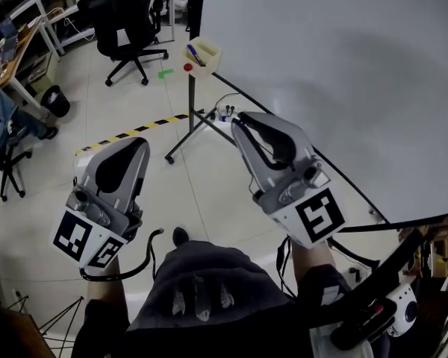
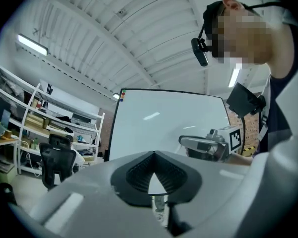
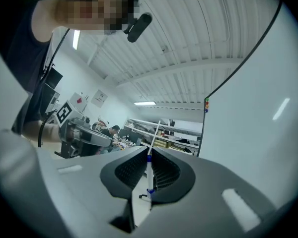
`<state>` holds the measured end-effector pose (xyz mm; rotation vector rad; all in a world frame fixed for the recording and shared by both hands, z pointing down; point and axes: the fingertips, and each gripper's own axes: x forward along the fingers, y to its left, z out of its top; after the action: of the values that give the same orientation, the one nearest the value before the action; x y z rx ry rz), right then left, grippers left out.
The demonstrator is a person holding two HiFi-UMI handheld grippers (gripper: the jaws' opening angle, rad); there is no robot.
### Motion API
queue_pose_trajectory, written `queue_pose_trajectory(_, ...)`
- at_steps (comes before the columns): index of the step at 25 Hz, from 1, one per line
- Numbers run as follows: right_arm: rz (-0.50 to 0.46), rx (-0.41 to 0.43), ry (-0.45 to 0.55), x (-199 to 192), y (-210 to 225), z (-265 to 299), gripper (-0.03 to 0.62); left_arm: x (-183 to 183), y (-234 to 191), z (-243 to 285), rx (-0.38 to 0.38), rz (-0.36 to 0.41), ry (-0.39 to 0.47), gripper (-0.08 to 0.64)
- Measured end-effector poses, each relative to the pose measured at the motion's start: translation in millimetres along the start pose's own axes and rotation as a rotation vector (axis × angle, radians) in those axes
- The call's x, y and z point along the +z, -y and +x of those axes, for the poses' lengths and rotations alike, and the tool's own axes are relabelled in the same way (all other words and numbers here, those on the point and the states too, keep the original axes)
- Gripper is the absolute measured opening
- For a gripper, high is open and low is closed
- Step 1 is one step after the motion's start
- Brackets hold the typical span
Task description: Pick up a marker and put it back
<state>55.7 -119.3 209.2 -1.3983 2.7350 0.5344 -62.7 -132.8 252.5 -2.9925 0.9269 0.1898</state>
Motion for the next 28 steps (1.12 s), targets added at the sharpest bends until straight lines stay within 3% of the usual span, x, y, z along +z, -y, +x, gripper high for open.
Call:
queue_pose_trajectory(4,0.030,0.012,0.020,8,5,-70,0.029,-2,73,20,-0.003,-0.015,0.019,0.006)
queue_pose_trajectory(11,0.069,0.046,0.026,4,24,-171,0.029,-11,179,38,0.035,0.059,0.002,0.006)
queue_pose_trajectory(19,0.130,0.090,0.066,12,19,-209,0.029,10,222,12,0.120,0.085,0.008,0.006)
queue_pose_trajectory(28,0.111,0.169,0.027,14,-37,-225,0.029,10,236,-53,0.232,0.090,-0.001,0.006)
